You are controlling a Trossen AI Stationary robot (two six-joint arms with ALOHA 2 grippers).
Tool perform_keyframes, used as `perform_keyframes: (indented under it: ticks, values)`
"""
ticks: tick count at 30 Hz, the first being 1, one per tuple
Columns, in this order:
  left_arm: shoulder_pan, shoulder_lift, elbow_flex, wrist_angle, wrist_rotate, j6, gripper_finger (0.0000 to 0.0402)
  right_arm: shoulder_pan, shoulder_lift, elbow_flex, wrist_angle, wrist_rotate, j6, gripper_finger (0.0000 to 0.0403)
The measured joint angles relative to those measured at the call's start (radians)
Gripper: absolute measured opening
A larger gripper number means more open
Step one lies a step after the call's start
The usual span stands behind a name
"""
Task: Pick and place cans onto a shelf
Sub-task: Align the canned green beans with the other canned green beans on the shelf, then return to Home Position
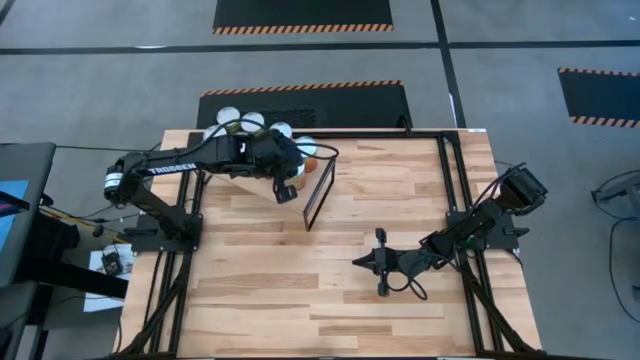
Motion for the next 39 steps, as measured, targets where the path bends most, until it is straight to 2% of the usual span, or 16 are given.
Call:
perform_keyframes:
  ticks: [5,13,19,22,25,29,37,39]
  values:
    - [-0.004,0.0,0.0,0.015,0.042,0.001,0.0,0.0,0.0,0.0,0.0,0.0,0.0,0.0019]
    - [-0.051,-0.006,-0.001,0.016,0.036,0.034,0.0,0.0,0.0,0.0,0.0,0.0,0.003,0.0017]
    - [-0.14,-0.078,-0.004,0.024,-0.058,0.05,0.0,0.0,0.0,0.0,0.0,0.0,0.003,0.0015]
    - [-0.19,-0.14,-0.054,0.071,-0.07,0.042,0.0,0.0,0.0,0.0,0.0,0.0,0.003,0.0017]
    - [-0.24,-0.217,-0.148,0.145,-0.07,0.03,0.0,0.001,0.0,0.0,0.0,0.0,-0.004,0.0016]
    - [-0.295,-0.334,-0.337,0.286,-0.068,0.004,0.0,0.001,0.0,0.0,0.002,0.0,-0.014,0.0013]
    - [-0.37,-0.57,-0.766,0.676,-0.025,-0.043,0.0,-0.008,0.0,0.0,0.019,-0.005,-0.089,0.0013]
    - [-0.388,-0.613,-0.85,0.777,-0.008,-0.049,0.0,-0.028,-0.014,0.0,0.022,-0.048,-0.114,0.0012]
